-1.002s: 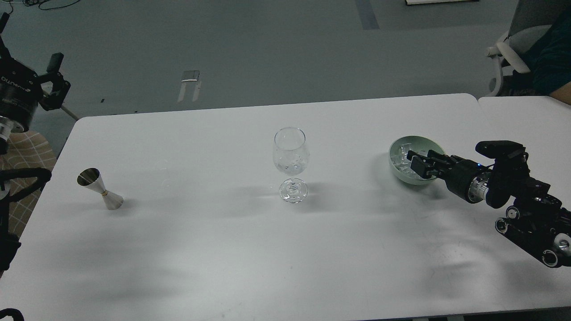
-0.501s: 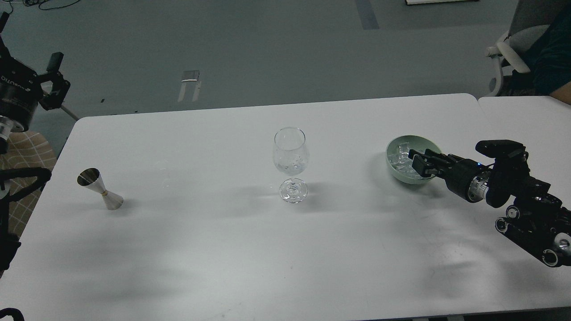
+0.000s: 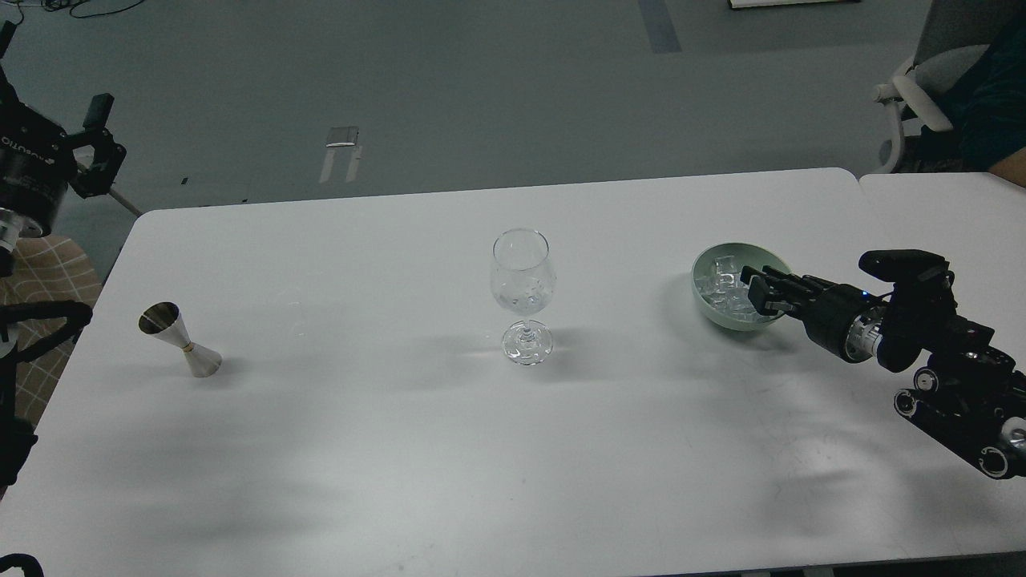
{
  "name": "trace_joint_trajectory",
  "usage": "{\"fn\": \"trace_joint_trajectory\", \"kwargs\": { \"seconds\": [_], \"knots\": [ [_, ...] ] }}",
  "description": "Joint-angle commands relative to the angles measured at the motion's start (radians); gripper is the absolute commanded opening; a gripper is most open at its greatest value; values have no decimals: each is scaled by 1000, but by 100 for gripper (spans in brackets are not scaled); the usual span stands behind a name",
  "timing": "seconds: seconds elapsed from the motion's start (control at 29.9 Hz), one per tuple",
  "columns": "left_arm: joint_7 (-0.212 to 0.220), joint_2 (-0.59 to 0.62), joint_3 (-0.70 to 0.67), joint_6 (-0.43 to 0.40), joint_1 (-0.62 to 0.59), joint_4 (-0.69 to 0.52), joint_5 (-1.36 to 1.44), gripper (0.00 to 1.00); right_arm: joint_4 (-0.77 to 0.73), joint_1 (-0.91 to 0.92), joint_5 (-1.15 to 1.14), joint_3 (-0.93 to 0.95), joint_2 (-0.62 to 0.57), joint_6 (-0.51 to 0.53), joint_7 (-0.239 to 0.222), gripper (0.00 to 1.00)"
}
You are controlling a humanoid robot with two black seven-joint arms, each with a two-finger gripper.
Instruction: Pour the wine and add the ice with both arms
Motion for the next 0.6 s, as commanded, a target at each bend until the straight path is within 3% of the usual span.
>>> {"fn": "trace_joint_trajectory", "kwargs": {
  "seconds": [0.0,0.33,0.57],
  "knots": [
    [1,-2,0,0,0,0,0,98,22,2,9,8,-25,-1,0,6],
    [1,-3,0,0,0,0,0,98,280,86,114,9,-250,26,-3,6],
    [1,-12,0,0,-6,-2,0,98,391,183,114,6,-289,68,-3,6]
  ]
}}
